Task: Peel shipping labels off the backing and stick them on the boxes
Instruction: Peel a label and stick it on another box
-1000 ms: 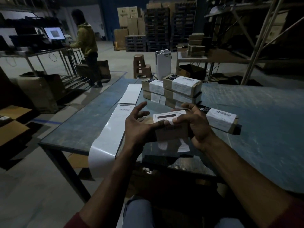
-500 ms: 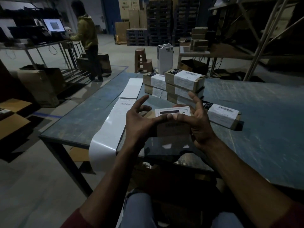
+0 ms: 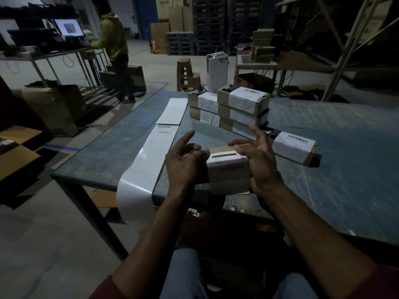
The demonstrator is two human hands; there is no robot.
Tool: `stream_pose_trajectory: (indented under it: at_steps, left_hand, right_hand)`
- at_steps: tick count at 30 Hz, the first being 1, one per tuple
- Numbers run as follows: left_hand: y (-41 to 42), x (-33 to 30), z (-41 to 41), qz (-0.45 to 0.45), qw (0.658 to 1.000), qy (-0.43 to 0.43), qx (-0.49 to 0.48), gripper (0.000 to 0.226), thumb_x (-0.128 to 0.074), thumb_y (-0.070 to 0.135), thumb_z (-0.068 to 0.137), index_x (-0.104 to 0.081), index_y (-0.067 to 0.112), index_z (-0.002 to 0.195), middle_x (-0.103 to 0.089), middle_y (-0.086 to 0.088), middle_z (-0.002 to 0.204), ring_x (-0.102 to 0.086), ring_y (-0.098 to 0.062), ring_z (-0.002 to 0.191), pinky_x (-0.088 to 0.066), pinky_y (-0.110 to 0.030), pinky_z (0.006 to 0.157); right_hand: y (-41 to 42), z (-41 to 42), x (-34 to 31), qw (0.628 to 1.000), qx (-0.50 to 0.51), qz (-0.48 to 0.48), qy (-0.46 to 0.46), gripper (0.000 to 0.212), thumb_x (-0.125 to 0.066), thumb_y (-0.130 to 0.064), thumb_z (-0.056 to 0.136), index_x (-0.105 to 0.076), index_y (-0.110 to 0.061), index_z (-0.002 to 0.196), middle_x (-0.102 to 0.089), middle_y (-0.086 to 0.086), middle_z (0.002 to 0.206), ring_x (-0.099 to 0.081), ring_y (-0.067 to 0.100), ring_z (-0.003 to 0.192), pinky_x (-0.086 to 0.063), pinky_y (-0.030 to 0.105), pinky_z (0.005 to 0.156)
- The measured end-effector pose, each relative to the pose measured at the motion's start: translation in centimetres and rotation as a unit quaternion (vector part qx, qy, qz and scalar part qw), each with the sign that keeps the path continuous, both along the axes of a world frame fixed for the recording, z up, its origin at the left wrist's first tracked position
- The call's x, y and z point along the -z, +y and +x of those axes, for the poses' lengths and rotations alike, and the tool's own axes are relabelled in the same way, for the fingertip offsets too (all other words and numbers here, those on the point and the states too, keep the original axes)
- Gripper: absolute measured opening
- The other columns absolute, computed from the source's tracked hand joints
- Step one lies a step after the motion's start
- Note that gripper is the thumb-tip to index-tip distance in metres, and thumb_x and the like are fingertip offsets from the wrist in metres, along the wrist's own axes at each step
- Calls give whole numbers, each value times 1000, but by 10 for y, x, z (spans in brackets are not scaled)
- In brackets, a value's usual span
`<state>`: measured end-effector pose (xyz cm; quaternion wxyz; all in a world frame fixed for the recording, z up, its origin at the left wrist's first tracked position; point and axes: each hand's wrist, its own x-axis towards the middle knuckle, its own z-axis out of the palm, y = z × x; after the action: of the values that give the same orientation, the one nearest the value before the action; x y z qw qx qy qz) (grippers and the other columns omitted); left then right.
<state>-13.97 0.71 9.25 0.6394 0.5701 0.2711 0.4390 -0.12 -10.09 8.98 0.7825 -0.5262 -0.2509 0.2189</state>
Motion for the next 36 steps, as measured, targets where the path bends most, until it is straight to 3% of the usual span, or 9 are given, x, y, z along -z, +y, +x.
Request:
stream_pose_trajectory:
  at_steps: [4, 7, 12, 16, 20, 23, 27, 32, 36]
  left_hand:
    - [1, -4, 0, 38, 998, 40, -6, 57, -86, 30, 83, -66, 31, 136, -72, -4, 115, -71, -17, 107, -62, -40, 88]
    - [1, -9, -2, 53, 996, 79, 6, 63, -97, 48, 63, -74, 39, 121, -71, 3, 114, -69, -13, 107, -62, -45, 89]
    - [8, -27, -6, 75, 989, 104, 77, 56, -89, 49, 72, -71, 41, 125, -63, 0, 127, -65, -21, 115, -64, -49, 84]
    - [23, -35, -11, 103, 982, 79, 139, 44, -85, 33, 82, -73, 33, 124, -67, -2, 131, -69, -27, 115, -63, -47, 86]
    - [29, -34, -9, 81, 989, 67, 101, 26, -74, 19, 93, -77, 31, 117, -73, -4, 118, -73, -27, 103, -61, -37, 80]
    - [30, -35, -7, 49, 992, 59, 96, 26, -65, 12, 100, -75, 24, 120, -76, -7, 110, -75, -22, 91, -56, -26, 68]
    - [30, -35, -7, 31, 995, 69, 65, 25, -71, 21, 97, -76, 22, 122, -78, -9, 111, -77, -21, 93, -62, -34, 77]
    - [27, -34, -8, 76, 981, 166, 65, 76, -93, 52, 66, -70, 23, 132, -66, 4, 130, -65, -17, 118, -58, -41, 99]
    - [27, -36, -8, 34, 978, 188, 79, 90, -99, 50, 58, -67, 17, 135, -66, -7, 135, -74, -29, 104, -66, -47, 76]
  right_hand:
    - [-2, -2, -4, 999, -7, -28, -26, 64, -75, -28, 93, -41, -27, 148, -79, 8, 101, -73, 30, 102, -56, 44, 92]
    - [-4, -2, -3, 996, -8, -47, -81, 75, -82, -14, 89, -41, -26, 150, -78, 8, 103, -74, 25, 97, -59, 36, 84]
    - [0, 4, -12, 991, 12, -128, -38, 30, -70, -42, 99, -67, -27, 125, -75, 18, 114, -72, 41, 106, -60, 55, 86]
    - [-6, 15, -36, 982, -42, -177, 59, 50, -58, -56, 98, -69, -13, 119, -78, 10, 100, -76, 31, 93, -61, 42, 70]
    - [-11, 20, -40, 975, -126, -181, 31, 73, -74, -60, 78, -65, -11, 132, -78, 13, 117, -76, 32, 107, -60, 48, 91]
    - [-15, 20, -38, 972, -142, -188, -14, 73, -84, -49, 70, -63, -15, 131, -78, 10, 116, -75, 33, 111, -62, 44, 76]
    - [-23, 19, -37, 964, -162, -206, -49, 62, -83, -43, 76, -61, -30, 132, -80, 7, 110, -78, 35, 94, -64, 49, 63]
    - [-22, 18, -42, 958, -159, -233, -47, 62, -79, -48, 83, -55, -41, 140, -81, 3, 95, -77, 37, 77, -61, 39, 52]
    - [-26, 16, -50, 953, -174, -243, -39, 52, -71, -53, 90, -58, -41, 139, -76, 9, 116, -77, 45, 82, -55, 30, 48]
